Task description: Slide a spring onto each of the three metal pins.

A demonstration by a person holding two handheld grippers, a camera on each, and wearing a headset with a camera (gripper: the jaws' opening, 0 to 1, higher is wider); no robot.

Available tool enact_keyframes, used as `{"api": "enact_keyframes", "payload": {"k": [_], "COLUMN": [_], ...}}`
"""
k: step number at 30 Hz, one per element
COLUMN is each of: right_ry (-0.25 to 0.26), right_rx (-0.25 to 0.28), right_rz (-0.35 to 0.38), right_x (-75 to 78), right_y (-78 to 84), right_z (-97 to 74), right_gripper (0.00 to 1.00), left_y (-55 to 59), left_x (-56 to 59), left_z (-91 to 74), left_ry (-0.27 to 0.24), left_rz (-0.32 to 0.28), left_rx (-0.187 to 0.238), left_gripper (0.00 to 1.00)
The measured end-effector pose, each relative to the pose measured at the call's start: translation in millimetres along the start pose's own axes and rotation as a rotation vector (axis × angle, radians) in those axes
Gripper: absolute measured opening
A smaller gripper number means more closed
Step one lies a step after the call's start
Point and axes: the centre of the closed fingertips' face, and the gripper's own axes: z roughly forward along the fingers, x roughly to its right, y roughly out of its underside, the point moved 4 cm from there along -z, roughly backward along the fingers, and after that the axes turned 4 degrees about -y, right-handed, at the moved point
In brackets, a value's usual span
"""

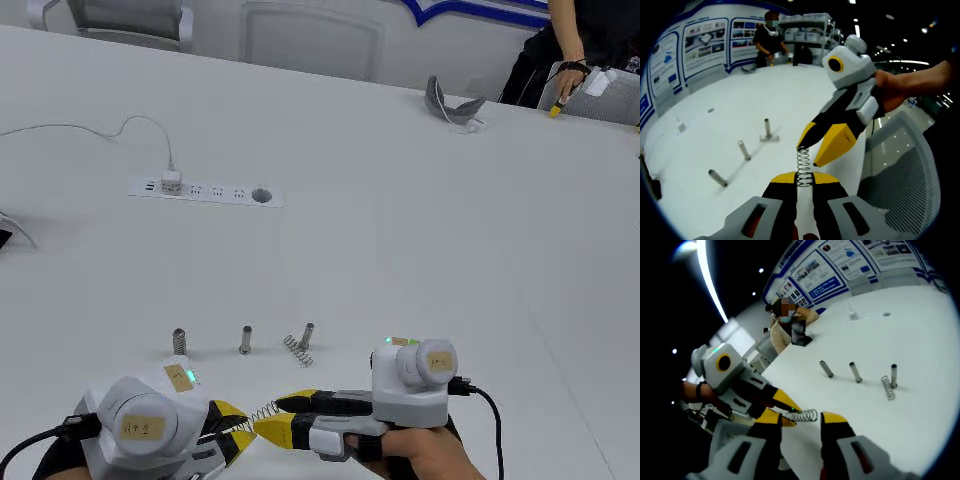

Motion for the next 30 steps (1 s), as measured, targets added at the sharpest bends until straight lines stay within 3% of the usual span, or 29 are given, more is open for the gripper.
{"api": "enact_keyframes", "payload": {"k": [15, 23, 30], "right_ry": [-0.013, -0.038, -0.028], "right_rx": [-0.007, 0.016, -0.009], "right_rz": [0.002, -0.012, -0.028], "right_x": [-0.7, -8.5, -5.2], "right_y": [-3.2, -12.7, -12.2], "right_z": [-3.7, -7.5, -6.7], "right_gripper": [0.26, 0.21, 0.20], "left_y": [0.2, -2.5, -4.9], "left_x": [1.9, 2.4, 3.2], "left_z": [1.9, 0.8, -1.4], "left_ry": [0.007, 0.007, 0.003], "left_rz": [0.005, 0.021, 0.031], "left_rx": [-0.002, 0.003, 0.016], "left_gripper": [0.10, 0.10, 0.10]}}
